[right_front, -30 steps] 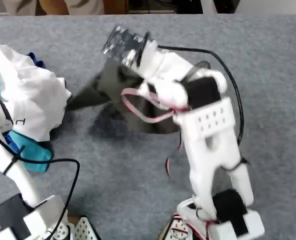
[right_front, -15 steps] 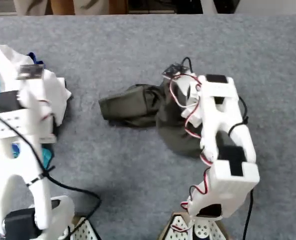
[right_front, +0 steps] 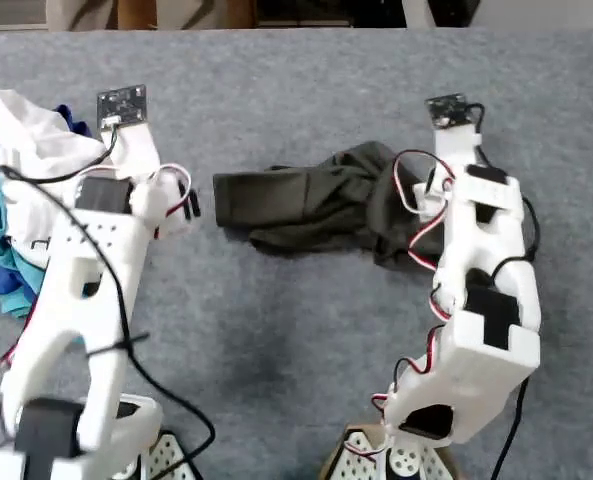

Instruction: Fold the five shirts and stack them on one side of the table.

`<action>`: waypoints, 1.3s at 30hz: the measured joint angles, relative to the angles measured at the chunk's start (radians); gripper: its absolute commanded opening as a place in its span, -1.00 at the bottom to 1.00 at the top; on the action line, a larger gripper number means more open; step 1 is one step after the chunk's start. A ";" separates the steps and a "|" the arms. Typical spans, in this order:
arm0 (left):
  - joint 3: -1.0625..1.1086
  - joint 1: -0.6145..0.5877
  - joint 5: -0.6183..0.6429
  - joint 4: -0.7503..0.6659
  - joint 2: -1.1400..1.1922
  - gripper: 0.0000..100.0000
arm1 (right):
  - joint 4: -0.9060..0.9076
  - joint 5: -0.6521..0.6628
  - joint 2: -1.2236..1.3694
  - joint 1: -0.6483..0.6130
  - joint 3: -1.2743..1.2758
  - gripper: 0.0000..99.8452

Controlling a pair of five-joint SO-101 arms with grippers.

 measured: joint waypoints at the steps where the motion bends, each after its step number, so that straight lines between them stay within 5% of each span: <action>1: -0.006 0.000 0.020 -0.028 0.048 -0.68 | -0.015 -0.005 0.000 0.008 0.000 -0.94; 9: -0.413 0.035 0.127 0.054 0.456 -0.68 | -0.068 -0.009 0.000 0.015 0.000 -0.97; 23: -1.396 0.103 0.411 0.542 1.014 -0.68 | -0.069 -0.009 0.000 0.018 0.000 -0.97; 32: -1.473 0.103 0.440 0.555 1.185 -0.69 | -0.069 -0.009 0.000 0.018 0.000 -0.97; 39: -1.476 0.103 0.442 0.555 1.214 -0.96 | -0.069 -0.009 0.000 0.018 0.000 -0.97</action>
